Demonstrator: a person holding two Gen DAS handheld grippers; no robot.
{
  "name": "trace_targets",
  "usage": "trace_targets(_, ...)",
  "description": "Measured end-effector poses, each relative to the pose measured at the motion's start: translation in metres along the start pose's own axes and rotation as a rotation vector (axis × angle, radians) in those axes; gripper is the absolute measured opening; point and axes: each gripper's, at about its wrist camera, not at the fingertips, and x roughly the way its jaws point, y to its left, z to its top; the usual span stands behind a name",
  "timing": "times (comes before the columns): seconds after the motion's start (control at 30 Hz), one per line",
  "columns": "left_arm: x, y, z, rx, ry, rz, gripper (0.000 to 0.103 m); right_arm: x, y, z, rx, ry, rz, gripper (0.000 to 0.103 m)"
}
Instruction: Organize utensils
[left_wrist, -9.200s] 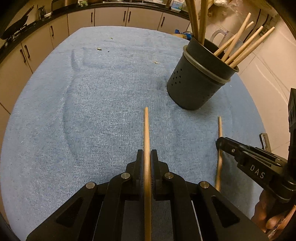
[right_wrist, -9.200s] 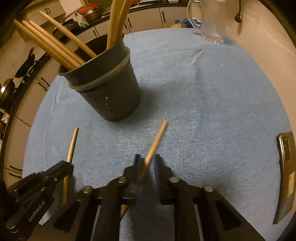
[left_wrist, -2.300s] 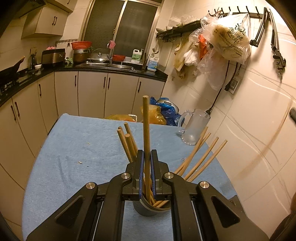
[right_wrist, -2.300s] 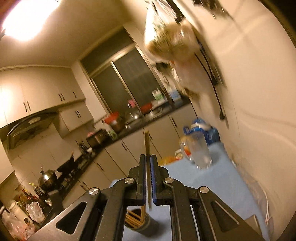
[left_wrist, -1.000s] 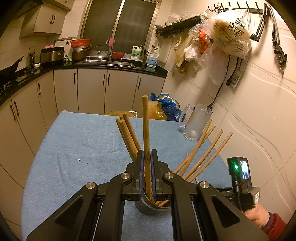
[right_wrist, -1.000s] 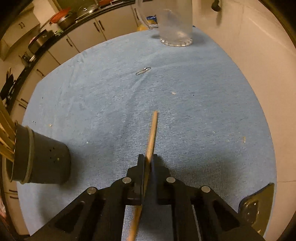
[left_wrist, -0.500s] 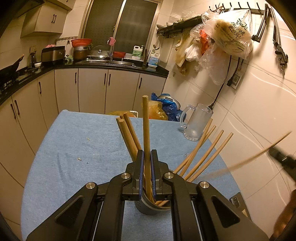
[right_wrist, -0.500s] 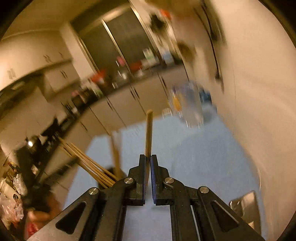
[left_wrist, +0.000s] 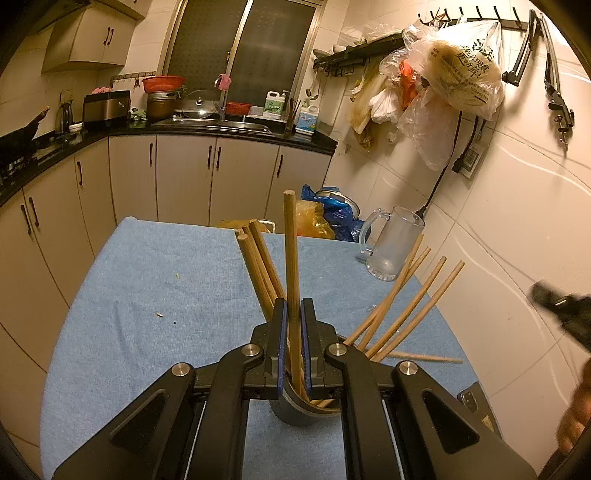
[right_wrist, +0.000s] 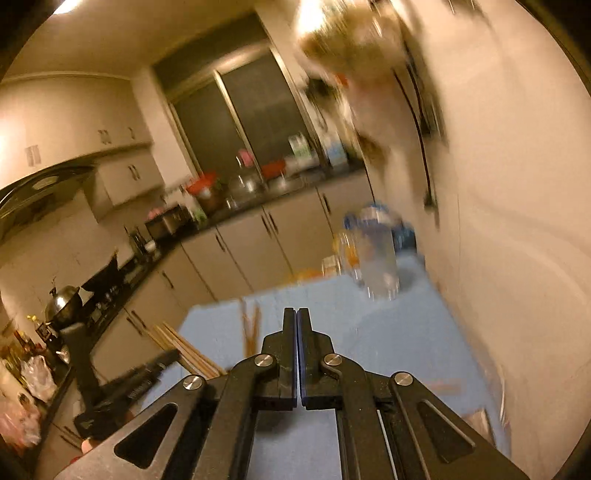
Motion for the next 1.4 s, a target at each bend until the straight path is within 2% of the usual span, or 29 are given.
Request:
trace_targets(0.03, 0.0, 0.0, 0.0, 0.0, 0.0, -0.001, 0.007, 0.011, -0.009, 0.003, 0.013, 0.034, -0.001, 0.008)
trace_targets(0.07, 0.0, 0.0, 0.0, -0.002, 0.001, -0.002, 0.007, 0.031, -0.016, 0.004, -0.022, 0.103, -0.018, 0.01)
trace_targets(0.13, 0.0, 0.0, -0.001, -0.001, 0.0, -0.006, 0.007, 0.061, -0.03, 0.002, -0.065, 0.207, -0.034, 0.023)
trace_targets(0.2, 0.0, -0.001, -0.002, 0.003, 0.0, -0.005, 0.007, 0.098, -0.049, -0.008, -0.075, 0.34, 0.023, 0.023)
trace_targets(0.27, 0.0, -0.001, -0.002, 0.003, 0.002, -0.007, 0.007, 0.13, -0.058, -0.016, -0.145, 0.407, 0.02, 0.023)
trace_targets(0.43, -0.001, -0.002, -0.002, 0.006, 0.004, -0.003, 0.007, 0.187, -0.05, -0.024, -0.344, 0.479, -0.024, 0.024)
trace_targets(0.53, 0.0, -0.004, -0.001, 0.005, 0.01, -0.001, 0.007, 0.218, -0.042, -0.03, -0.411, 0.537, 0.004, 0.025)
trace_targets(0.67, 0.003, -0.009, 0.002, 0.014, 0.015, 0.004, 0.007, 0.251, -0.033, -0.041, -0.522, 0.61, -0.003, 0.025)
trace_targets(0.73, 0.004, -0.009, 0.003, 0.012, 0.017, 0.006, 0.007, 0.259, -0.032, -0.045, -0.585, 0.602, -0.064, 0.025)
trace_targets(0.77, 0.005, -0.009, 0.003, 0.011, 0.017, 0.006, 0.007, 0.266, -0.033, -0.049, -0.606, 0.632, -0.072, 0.025)
trace_targets(0.8, 0.005, -0.009, 0.003, 0.01, 0.018, 0.006, 0.007, 0.267, -0.034, -0.049, -0.628, 0.611, -0.087, 0.025)
trace_targets(0.83, 0.005, -0.009, 0.003, 0.009, 0.018, 0.006, 0.007, 0.274, -0.04, -0.05, -0.623, 0.659, -0.127, 0.025)
trace_targets(0.87, 0.005, -0.009, 0.004, 0.009, 0.018, 0.006, 0.007, 0.273, -0.043, -0.047, -0.595, 0.65, -0.108, 0.022)
trace_targets(0.93, 0.005, -0.009, 0.004, 0.009, 0.017, 0.007, 0.007, 0.273, -0.052, -0.045, -0.578, 0.654, -0.143, 0.01)
trace_targets(0.97, 0.006, -0.009, 0.004, 0.008, 0.019, 0.008, 0.007, 0.272, -0.059, -0.044, -0.567, 0.63, -0.205, 0.01)
trace_targets(1.0, 0.006, -0.008, 0.004, 0.006, 0.021, 0.008, 0.007, 0.271, -0.064, -0.041, -0.542, 0.611, -0.228, 0.01)
trace_targets(1.1, 0.006, -0.008, 0.004, 0.006, 0.022, 0.01, 0.007, 0.257, -0.078, -0.03, -0.43, 0.52, -0.228, 0.01)
trace_targets(1.3, 0.006, -0.008, 0.004, 0.006, 0.022, 0.013, 0.007, 0.182, -0.083, -0.001, -0.266, 0.283, -0.124, 0.011)
trace_targets(1.33, 0.006, -0.008, 0.004, 0.003, 0.022, 0.011, 0.007, 0.171, -0.079, 0.004, -0.248, 0.243, -0.105, 0.007)
trace_targets(1.4, 0.006, -0.008, 0.004, 0.0, 0.021, 0.012, 0.007, 0.141, -0.073, 0.008, -0.204, 0.156, -0.058, 0.007)
